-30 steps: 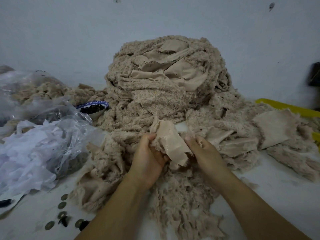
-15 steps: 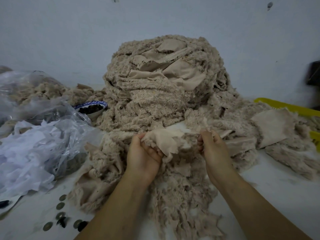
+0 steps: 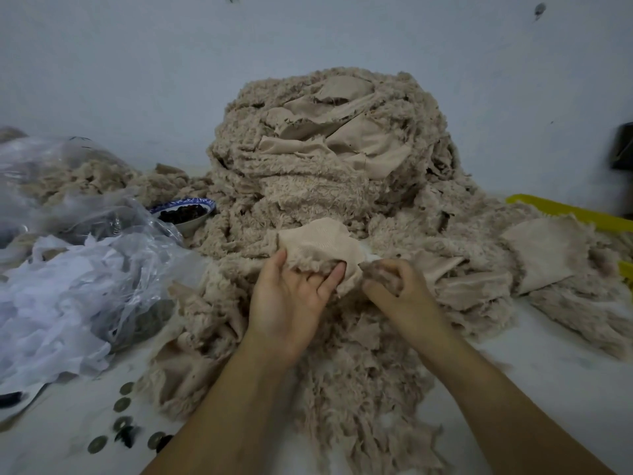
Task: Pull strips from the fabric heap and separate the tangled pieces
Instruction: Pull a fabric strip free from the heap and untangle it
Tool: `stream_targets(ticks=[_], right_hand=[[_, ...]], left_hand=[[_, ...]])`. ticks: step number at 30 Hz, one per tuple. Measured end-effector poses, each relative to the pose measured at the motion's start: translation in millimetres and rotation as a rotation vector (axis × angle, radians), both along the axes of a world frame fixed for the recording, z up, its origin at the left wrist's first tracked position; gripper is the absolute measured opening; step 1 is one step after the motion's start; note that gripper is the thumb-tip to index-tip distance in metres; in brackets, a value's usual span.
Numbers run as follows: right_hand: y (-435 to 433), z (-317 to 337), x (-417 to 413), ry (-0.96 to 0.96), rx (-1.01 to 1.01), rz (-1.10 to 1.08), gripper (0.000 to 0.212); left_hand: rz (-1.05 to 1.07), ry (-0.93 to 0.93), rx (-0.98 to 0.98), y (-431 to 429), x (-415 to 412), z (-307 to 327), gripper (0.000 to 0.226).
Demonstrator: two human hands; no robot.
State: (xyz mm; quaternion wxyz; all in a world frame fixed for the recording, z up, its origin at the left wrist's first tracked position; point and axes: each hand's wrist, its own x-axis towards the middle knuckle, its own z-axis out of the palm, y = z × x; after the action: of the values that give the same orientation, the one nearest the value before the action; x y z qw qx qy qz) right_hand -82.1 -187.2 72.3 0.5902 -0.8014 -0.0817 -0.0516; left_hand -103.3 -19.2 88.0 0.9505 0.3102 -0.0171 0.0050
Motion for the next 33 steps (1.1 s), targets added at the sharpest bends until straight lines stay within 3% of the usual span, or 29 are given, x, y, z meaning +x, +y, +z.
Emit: stream_targets(ticks=[6, 10, 12, 14, 17, 19, 22, 26, 28, 29, 33], right_hand=[[14, -7, -9, -0.114, -0.005, 0.151, 0.031], [13, -11, -8, 0.006, 0.001, 0.105, 0.042], [11, -9, -7, 0.104, 0.179, 0.086, 0.032], [6, -4, -3, 0.206, 0.507, 0.116, 0.028], [0, 2, 1, 0.286, 0.834, 0.178, 0.031], [-4, 2, 2, 0.327, 0.922, 0.166, 0.027], [-9, 4, 6, 0.353, 0.983, 0.149, 0.035], [-16, 7, 9, 0.359, 1.039, 0.102, 0.039], [-19, 5, 11, 0.356, 1.072, 0.08, 0.039], [-19, 5, 11, 0.352, 1.092, 0.069, 0.038], [-19, 3, 13, 0.34, 1.142, 0.061, 0.033]], left_hand=[[-0.095, -0.08, 0.209, -10, -5, 2, 0.051], [-0.077, -0.075, 0.178, -10, -2, 1, 0.049], [0.049, 0.02, 0.235, -7, 5, -3, 0.039], [0.183, 0.117, 0.477, -5, 9, -8, 0.04], [0.165, 0.039, 0.941, -6, 2, -15, 0.044], [0.147, -0.025, 1.19, -9, 0, -18, 0.029], [0.215, -0.095, 1.405, -9, 8, -30, 0.038], [0.37, 0.07, 1.531, 5, 15, -29, 0.02], [0.36, 0.14, 1.457, 10, 16, -28, 0.012], [0.336, 0.171, 1.325, 9, 16, -27, 0.011], [0.18, 0.238, 0.583, 5, 12, -15, 0.016]])
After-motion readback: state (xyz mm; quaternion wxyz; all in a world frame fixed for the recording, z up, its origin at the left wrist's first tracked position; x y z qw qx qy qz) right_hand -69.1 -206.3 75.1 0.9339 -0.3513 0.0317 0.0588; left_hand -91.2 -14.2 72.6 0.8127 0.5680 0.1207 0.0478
